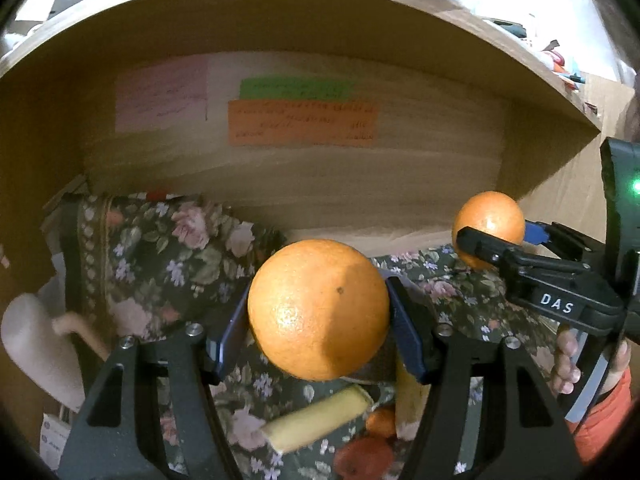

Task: Organize fruits
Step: 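Carry both oranges onto the dark round plate and open both grippers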

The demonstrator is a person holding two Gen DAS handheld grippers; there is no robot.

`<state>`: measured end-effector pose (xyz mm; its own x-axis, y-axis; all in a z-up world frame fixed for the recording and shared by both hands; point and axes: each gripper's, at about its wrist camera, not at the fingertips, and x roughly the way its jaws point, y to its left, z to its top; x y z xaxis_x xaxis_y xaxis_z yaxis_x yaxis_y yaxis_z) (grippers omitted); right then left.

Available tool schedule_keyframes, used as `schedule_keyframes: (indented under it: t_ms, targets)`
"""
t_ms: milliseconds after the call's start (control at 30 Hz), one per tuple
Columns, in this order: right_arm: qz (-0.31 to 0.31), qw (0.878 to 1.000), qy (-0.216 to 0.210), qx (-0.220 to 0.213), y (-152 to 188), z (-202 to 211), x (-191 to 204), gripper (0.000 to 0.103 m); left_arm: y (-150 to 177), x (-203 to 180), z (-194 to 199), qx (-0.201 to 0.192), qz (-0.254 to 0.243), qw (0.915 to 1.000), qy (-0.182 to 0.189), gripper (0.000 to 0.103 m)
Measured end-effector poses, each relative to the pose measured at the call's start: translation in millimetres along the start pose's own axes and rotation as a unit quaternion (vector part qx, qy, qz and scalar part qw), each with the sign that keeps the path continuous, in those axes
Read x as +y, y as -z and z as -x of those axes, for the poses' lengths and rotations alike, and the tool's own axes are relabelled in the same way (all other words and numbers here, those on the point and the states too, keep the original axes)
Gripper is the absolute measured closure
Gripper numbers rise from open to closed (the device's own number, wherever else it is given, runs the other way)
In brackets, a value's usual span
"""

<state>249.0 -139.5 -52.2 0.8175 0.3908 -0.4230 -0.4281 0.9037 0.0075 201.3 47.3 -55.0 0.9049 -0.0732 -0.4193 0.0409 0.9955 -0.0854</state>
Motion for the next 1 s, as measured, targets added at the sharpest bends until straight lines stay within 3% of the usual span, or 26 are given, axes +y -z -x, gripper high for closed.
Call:
schedule_keyframes:
  t_ms: [200,600,1000]
  targets:
    - [0.011,1.0,0.003,0.018,-5.3,-30.1,-5.3,0.036,-10.7,-6.6,-34.1,0.01,-0.007,0.9999,-0.009,0.038]
    - [0.038,0.995,0.006,0.091,-3.0,-98.4,-11.6,0.036,-18.5,-2.5,-115.1,0.078,-0.033,0.9964,-0.003,0.038]
    - [0.048,0.985,0.009,0.166,17.4,-148.5,-22.1,0.036,-2.5,-2.9,-193.9,0.184,-0.047,0.9812,0.038,0.038]
